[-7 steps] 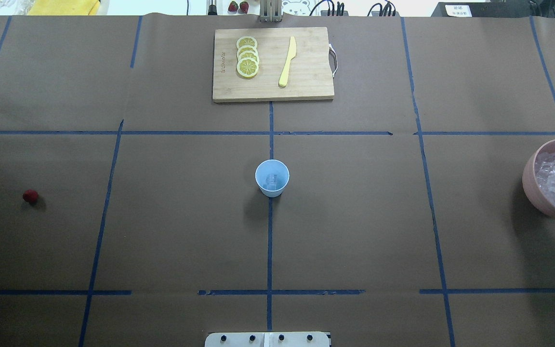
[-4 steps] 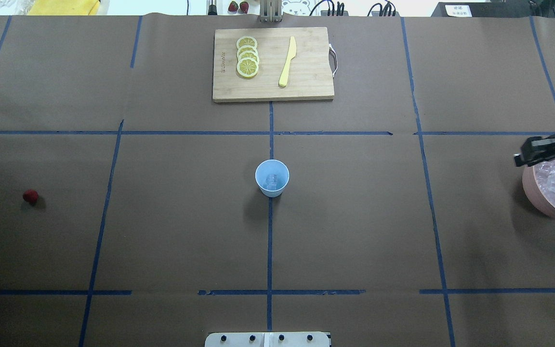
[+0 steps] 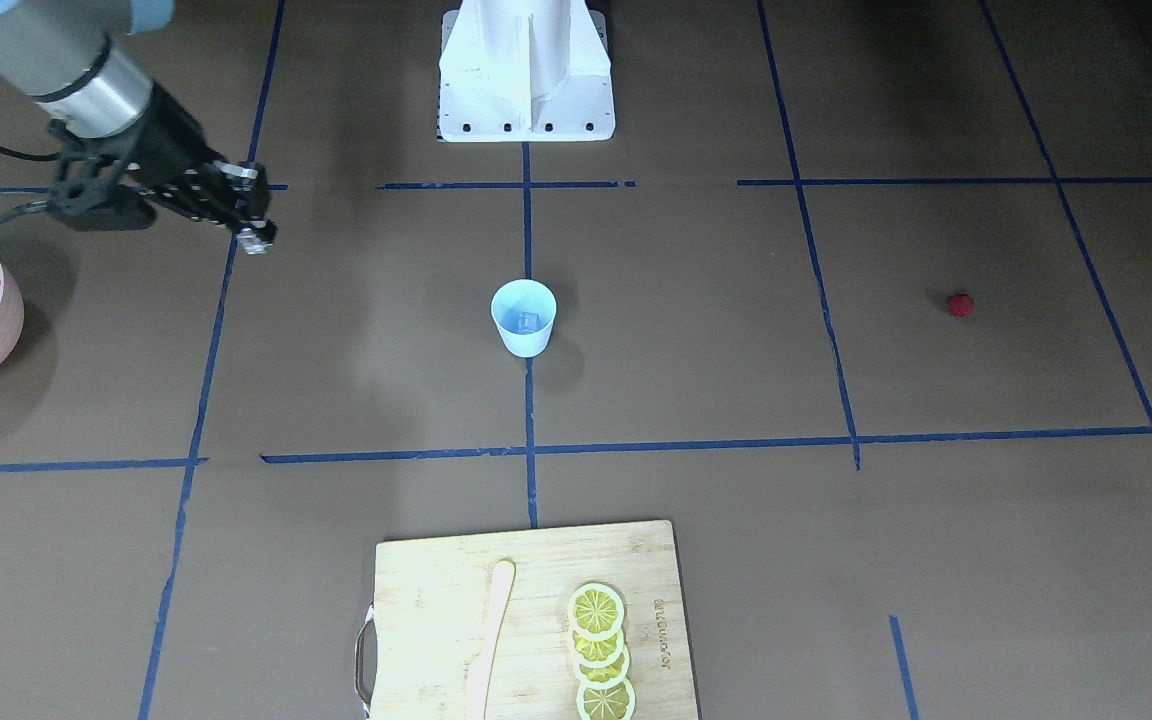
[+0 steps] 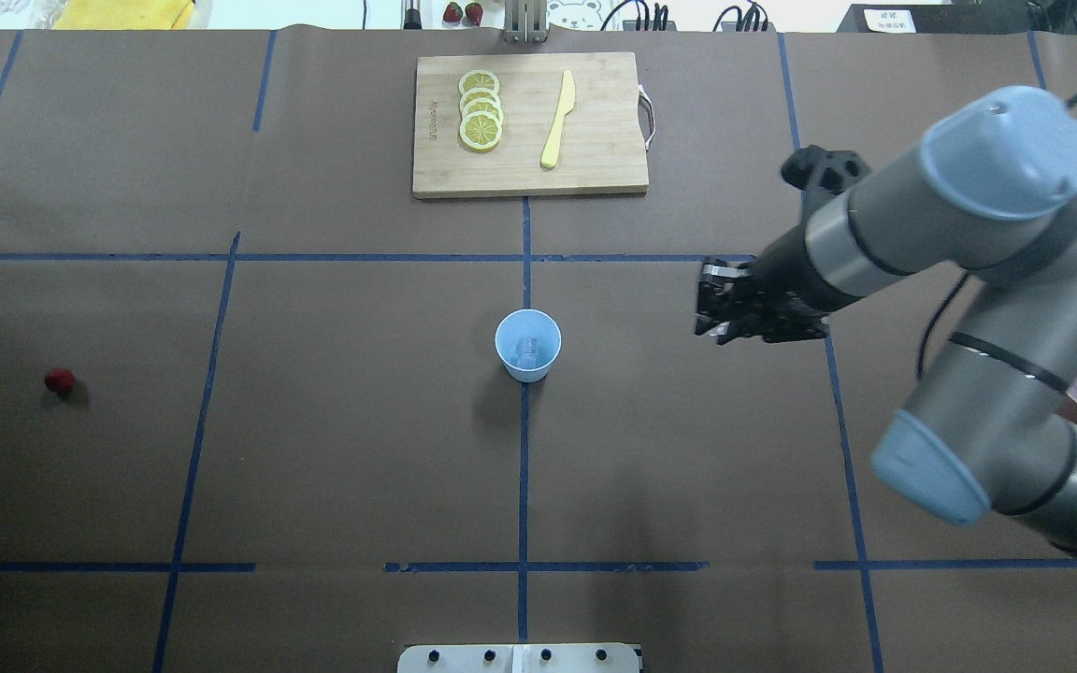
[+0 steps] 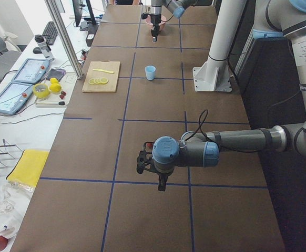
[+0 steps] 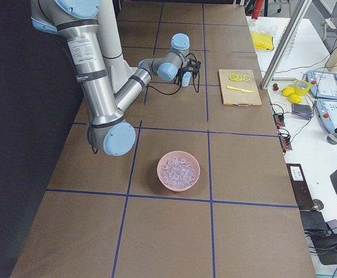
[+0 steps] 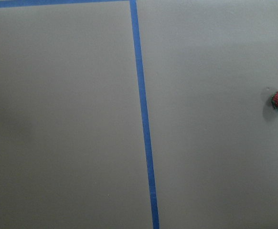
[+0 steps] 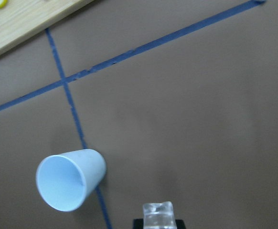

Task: Put ice and strawberries in cup
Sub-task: 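Carry the ice cube over the blue cup, then open the right gripper to drop the ice cube into the cup, then return the right gripper to the bowl while the left gripper reaches toward the strawberry, then close the left gripper on the red strawberry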

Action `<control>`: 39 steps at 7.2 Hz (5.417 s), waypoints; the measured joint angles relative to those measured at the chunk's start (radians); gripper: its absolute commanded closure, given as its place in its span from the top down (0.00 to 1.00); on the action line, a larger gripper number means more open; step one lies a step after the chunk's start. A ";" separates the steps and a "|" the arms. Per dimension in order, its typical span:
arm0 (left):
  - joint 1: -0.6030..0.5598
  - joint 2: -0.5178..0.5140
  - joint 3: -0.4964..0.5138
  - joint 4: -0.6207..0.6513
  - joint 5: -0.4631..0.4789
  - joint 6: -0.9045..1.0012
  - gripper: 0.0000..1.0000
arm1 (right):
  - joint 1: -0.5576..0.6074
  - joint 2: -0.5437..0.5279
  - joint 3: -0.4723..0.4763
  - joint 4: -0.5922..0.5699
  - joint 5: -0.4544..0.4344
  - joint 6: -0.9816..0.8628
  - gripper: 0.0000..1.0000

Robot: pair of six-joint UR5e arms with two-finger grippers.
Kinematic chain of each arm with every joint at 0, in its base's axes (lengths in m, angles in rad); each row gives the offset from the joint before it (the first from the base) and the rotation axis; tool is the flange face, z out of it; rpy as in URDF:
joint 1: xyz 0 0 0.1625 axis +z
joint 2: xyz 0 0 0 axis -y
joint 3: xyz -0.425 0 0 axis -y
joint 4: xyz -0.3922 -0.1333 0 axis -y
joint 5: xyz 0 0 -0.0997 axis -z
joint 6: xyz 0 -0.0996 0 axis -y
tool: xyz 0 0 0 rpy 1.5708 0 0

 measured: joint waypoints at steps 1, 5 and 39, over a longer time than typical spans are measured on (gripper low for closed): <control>0.000 0.000 0.000 0.000 -0.006 0.000 1.00 | -0.050 0.110 -0.087 0.003 -0.062 0.085 0.01; 0.000 0.000 0.002 0.000 -0.011 0.000 1.00 | -0.144 0.284 -0.283 0.012 -0.179 0.163 0.22; 0.745 -0.254 0.147 -0.563 0.444 -1.074 0.76 | 0.594 -0.699 0.104 -0.002 0.253 -1.103 0.99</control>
